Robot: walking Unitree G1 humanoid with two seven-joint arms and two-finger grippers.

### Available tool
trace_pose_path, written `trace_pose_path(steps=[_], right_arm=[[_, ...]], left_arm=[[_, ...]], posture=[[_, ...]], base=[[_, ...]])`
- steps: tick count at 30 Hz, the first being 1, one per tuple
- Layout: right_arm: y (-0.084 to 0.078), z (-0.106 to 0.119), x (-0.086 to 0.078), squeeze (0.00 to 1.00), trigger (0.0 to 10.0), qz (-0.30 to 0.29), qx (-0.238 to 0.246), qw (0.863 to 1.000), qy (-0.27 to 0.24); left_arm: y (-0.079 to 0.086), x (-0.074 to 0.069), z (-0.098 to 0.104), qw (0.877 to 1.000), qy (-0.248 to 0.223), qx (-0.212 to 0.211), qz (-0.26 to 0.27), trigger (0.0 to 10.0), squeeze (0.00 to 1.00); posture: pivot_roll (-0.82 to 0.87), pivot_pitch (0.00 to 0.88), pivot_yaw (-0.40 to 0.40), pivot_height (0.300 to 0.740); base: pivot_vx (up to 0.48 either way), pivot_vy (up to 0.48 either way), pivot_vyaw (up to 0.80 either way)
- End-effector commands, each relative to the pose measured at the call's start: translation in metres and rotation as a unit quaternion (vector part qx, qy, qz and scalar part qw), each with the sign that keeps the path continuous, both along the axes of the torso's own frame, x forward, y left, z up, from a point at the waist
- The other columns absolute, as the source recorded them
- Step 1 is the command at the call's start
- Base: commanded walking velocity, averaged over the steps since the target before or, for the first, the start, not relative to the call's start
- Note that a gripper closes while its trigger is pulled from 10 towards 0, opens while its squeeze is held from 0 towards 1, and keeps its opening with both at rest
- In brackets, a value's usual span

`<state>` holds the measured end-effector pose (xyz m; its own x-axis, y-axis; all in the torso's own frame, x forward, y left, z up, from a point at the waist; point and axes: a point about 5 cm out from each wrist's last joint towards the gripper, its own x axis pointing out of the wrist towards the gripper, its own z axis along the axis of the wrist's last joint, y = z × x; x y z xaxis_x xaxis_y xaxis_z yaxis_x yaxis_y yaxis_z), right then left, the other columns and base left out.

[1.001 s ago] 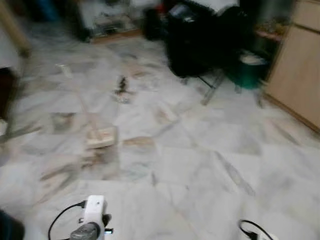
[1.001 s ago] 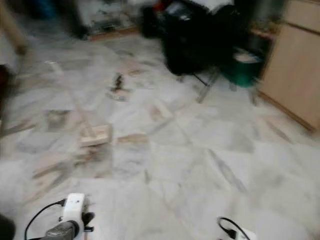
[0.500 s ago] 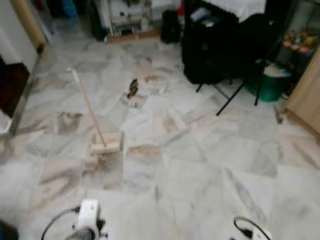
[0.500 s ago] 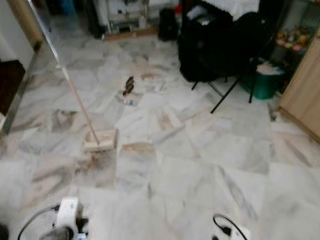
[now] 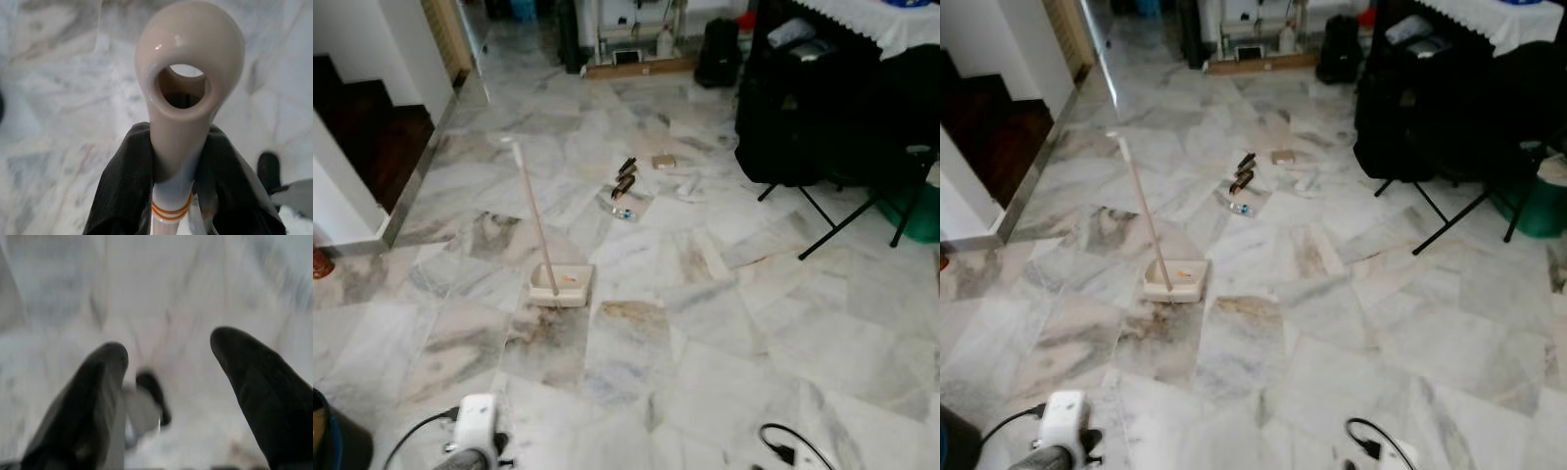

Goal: Sweep floor

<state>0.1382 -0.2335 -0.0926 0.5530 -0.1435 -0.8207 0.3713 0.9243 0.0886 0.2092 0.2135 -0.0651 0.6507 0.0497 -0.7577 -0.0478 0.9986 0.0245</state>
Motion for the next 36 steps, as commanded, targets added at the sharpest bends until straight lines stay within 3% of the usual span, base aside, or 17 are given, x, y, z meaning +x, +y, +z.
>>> trace_pose_path(steps=[1, 11, 23, 36], right_arm=[[0.009, 0.000, 0.005, 0.00, 10.0, 0.012, 0.008, 1.000, -0.007], [0.007, 0.003, 0.011, 0.00, 10.0, 0.017, 0.005, 1.000, -0.016], [0.011, 0.004, 0.016, 0.00, 10.0, 0.026, 0.007, 0.999, -0.021], [0.020, -0.002, 0.007, 0.00, 10.0, 0.029, 0.013, 1.000, -0.002]], left_arm=[[0.010, 0.001, 0.003, 1.000, -0.005, 0.003, 0.015, 10.0, 0.00], [0.009, 0.001, 0.003, 1.000, -0.004, 0.002, 0.016, 10.0, 0.00], [0.007, 0.001, 0.002, 1.000, -0.003, 0.001, 0.013, 10.0, 0.00], [0.006, 0.004, 0.003, 1.000, -0.006, -0.001, 0.012, 10.0, 0.00]], posture=[[-0.17, 0.000, 0.026, 0.740], [-0.17, 0.000, 0.026, 0.740], [-0.17, 0.000, 0.028, 0.740], [-0.17, 0.000, 0.030, 0.740]], base=[[0.322, 0.000, 0.80], [0.319, 0.000, 0.36], [0.315, 0.000, 0.80], [0.316, 0.000, 0.80]])
